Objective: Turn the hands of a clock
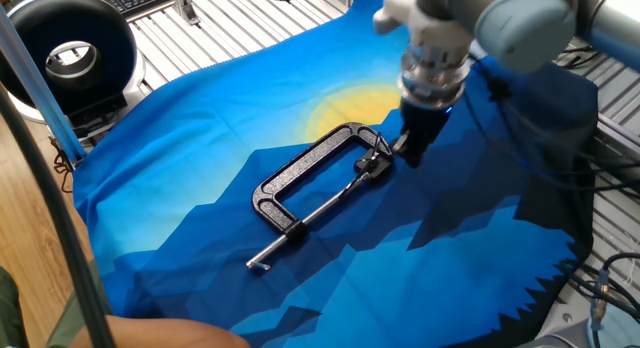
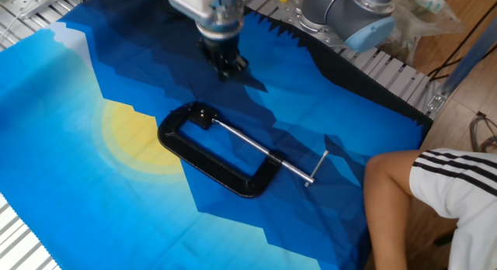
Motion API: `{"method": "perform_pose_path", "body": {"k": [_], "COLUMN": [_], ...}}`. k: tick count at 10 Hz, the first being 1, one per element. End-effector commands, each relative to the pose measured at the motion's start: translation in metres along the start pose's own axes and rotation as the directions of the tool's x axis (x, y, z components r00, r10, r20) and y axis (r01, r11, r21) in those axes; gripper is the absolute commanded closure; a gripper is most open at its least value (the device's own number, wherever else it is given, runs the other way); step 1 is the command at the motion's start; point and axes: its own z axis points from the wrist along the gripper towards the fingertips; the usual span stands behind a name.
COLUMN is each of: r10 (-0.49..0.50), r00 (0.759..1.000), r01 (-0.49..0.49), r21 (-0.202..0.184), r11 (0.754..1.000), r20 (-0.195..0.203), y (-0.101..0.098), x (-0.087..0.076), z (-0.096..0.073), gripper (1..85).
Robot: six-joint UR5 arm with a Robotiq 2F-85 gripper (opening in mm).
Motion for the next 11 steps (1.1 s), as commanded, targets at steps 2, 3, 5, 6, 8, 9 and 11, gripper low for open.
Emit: {"method": "perform_pose_path", "body": {"k": [2,3,5,6,8,9,11], "r10": [-0.041,-0.050,-0.095,-0.106,-0.103,-0.082,-0.003], "r00": [0.998,0.997,0.985,0.980,0.990,0.995,0.998], "r01": [0.043,0.052,0.099,0.110,0.102,0.081,0.001], "r21": [-0.049,-0.043,-0.020,-0.014,0.013,0.020,0.033], "r11": [0.998,0.998,0.995,0.994,0.995,0.997,0.999], "r20": [0.037,0.057,0.144,0.167,0.096,0.063,0.065], "y": [-0.004,-0.005,-0.009,-0.009,-0.030,-0.038,-0.046], "x": [-0.009,-0.015,-0.037,-0.043,-0.015,-0.004,0.003], "z": [-0.012,-0.012,-0.015,-0.015,-0.060,-0.088,-0.119], "gripper": [84.3,84.3,84.3,84.3,84.3,84.3,84.3]}}
